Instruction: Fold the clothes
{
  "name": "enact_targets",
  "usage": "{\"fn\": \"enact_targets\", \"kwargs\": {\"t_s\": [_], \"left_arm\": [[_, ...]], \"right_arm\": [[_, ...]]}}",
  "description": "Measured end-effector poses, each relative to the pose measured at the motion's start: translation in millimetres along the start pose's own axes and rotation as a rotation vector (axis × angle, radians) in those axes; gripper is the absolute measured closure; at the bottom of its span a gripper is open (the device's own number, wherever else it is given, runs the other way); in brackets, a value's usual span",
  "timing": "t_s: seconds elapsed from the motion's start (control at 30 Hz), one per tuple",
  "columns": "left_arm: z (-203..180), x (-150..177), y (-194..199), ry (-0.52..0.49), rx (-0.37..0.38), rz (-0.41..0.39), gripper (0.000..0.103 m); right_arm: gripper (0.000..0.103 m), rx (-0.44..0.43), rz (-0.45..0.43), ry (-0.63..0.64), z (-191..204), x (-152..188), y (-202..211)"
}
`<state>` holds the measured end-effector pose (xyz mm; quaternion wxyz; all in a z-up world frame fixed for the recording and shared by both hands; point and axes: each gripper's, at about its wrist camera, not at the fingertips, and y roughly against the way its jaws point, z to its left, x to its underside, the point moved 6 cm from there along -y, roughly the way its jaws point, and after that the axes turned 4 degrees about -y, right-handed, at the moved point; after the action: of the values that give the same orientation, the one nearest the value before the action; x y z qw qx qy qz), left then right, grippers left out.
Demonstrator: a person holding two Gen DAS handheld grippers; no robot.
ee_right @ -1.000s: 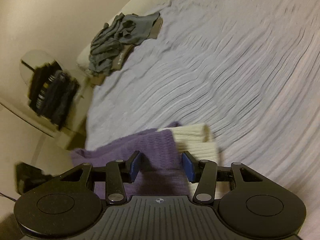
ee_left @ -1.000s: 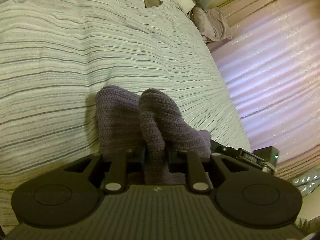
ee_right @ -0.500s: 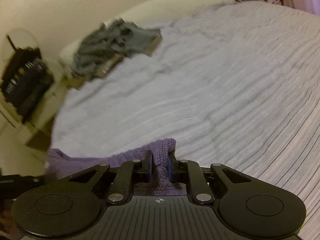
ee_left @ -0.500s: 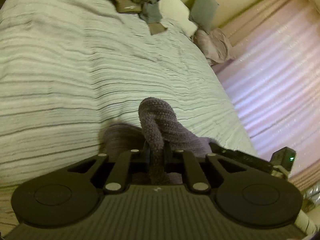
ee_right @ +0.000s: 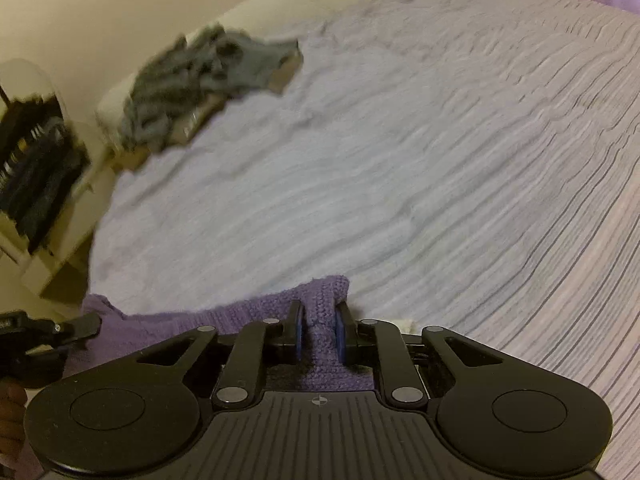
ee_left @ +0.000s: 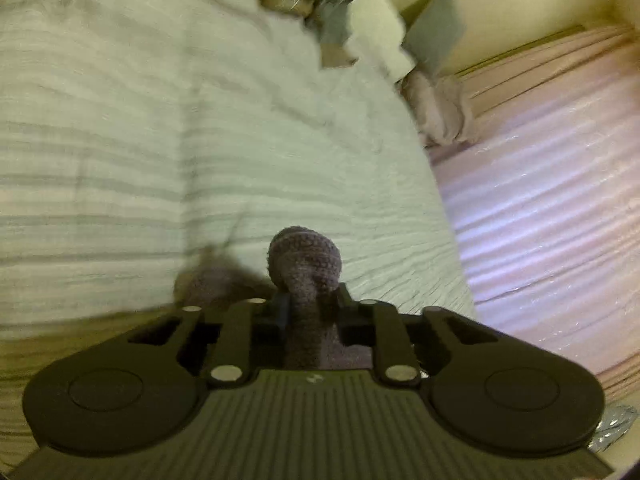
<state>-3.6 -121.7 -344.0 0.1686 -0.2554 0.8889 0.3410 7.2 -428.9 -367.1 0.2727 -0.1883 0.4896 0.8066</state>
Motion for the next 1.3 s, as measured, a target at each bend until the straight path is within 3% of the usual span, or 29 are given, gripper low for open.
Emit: {"fn": "enact_targets", "kwargs": {"t_s": [0.07, 0.1, 0.2, 0.27, 0.3, 0.33, 0.47, 0.57, 0.7, 0.77, 0.9, 1.0, 1.13, 1.23, 1.3], "left_arm": [[-5.4, 2.8, -2.6, -0.101, -0.047, -0.006, 0.086], [-0.5, 4.9, -8.5, -0.100, -0.076, 0.004, 0.086], [29.0, 15.5, -27.0, 0.004, -0.121, 0.025, 0.084], [28.2, 20.7, -26.1, 0.042, -0.141, 0.003, 0.083], [22.8, 21.0, -23.9, 0.029, -0.157, -0.002, 0.082], [17.3, 20.3, -21.8, 0.008, -0.173, -0.001, 0.081], [6.4, 12.2, -9.2, -0.016, -0.217, 0.032, 0.075], [-6.9, 10.1, 14.4, -0.015, -0.253, 0.021, 0.075], [-48.4, 27.6, 50.5, -0.152, -0.285, 0.042, 0.082], [-82.1, 48.7, 56.7, -0.258, -0.243, 0.078, 0.084], [-129.5, 87.8, 44.2, -0.451, -0.223, 0.113, 0.083], [-129.4, 109.5, 22.3, -0.556, -0.290, 0.135, 0.082], [-90.9, 126.7, 7.3, -0.418, -0.312, 0.208, 0.076], [-85.9, 134.7, 6.4, -0.420, -0.332, 0.190, 0.075], [-84.8, 137.0, 3.1, -0.420, -0.350, 0.180, 0.074]], "right_arm": [[0.089, 0.025, -0.029, 0.036, 3.5, -2.2, 3.5], [0.089, 0.057, -0.023, 0.051, 4.9, 1.4, -1.7], [0.089, 0.084, 0.026, -0.034, -4.9, 8.5, -20.6], [0.077, 0.074, 0.055, -0.099, -11.9, 4.6, -24.9], [0.064, 0.089, 0.052, -0.097, -12.0, 1.4, -20.9], [0.056, 0.104, 0.029, -0.077, -8.8, 0.0, -9.5], [0.056, 0.131, -0.070, -0.037, 10.0, 0.6, 48.1], [0.056, 0.099, -0.106, -0.037, 31.0, 26.0, 98.9], [0.057, 0.113, -0.098, -0.022, 51.8, 65.3, 140.7], [0.057, 0.123, -0.097, -0.025, 59.2, 79.9, 152.1], [0.057, 0.081, -0.128, -0.023, 74.2, 79.0, 152.6], [0.057, 0.115, -0.127, 0.126, 86.3, 79.8, 129.8], [0.057, 0.136, -0.013, 0.235, 79.5, 111.4, 85.7], [0.057, 0.132, 0.039, 0.182, 68.5, 120.8, 73.7], [0.057, 0.165, 0.049, 0.231, 70.8, 122.0, 67.0]]}}
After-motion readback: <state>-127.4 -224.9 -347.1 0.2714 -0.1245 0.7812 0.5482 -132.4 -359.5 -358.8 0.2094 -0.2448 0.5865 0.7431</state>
